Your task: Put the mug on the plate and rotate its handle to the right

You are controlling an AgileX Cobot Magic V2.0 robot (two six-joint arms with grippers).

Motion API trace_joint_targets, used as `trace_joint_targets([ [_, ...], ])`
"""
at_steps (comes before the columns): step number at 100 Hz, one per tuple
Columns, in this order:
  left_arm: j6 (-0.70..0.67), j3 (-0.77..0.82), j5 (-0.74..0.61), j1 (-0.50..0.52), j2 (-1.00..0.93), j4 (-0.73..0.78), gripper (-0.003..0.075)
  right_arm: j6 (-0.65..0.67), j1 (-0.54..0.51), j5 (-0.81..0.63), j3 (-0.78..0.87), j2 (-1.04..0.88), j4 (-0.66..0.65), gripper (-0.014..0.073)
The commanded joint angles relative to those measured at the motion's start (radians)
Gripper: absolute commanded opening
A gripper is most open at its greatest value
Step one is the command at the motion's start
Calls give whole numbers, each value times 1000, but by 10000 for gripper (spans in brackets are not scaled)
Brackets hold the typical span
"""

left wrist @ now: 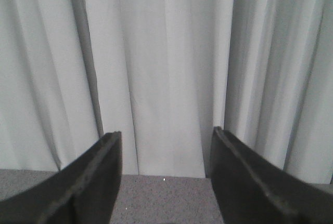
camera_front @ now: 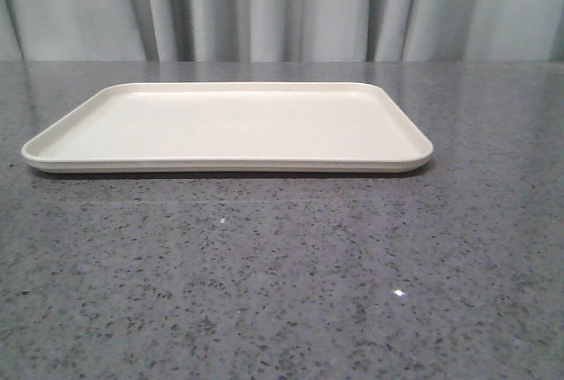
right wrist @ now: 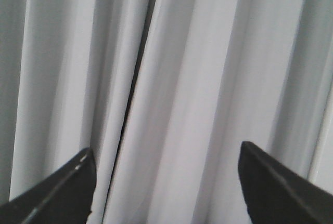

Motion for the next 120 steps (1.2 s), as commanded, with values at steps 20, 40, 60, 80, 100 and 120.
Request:
trace_joint_targets([
  [20, 29, -100, 226, 2, 105, 75, 379, -5, 1, 82, -97, 84, -17, 566],
  [40, 43, -100, 420, 2, 163, 184, 379, -5, 1, 86, -97, 85, -17, 566],
  [60, 50, -52, 420, 2, 169, 164, 379, -5, 1, 101, -94, 87, -17, 566],
  [80, 54, 54, 420, 2, 169, 162, 377, -5, 1, 127, -94, 92, -17, 566],
  [100, 75, 171, 420, 2, 169, 162, 377, -5, 1, 148, -93, 116, -17, 565],
  [120, 75, 233, 420, 2, 169, 157, 376, -5, 1, 150, -93, 139, -17, 565],
])
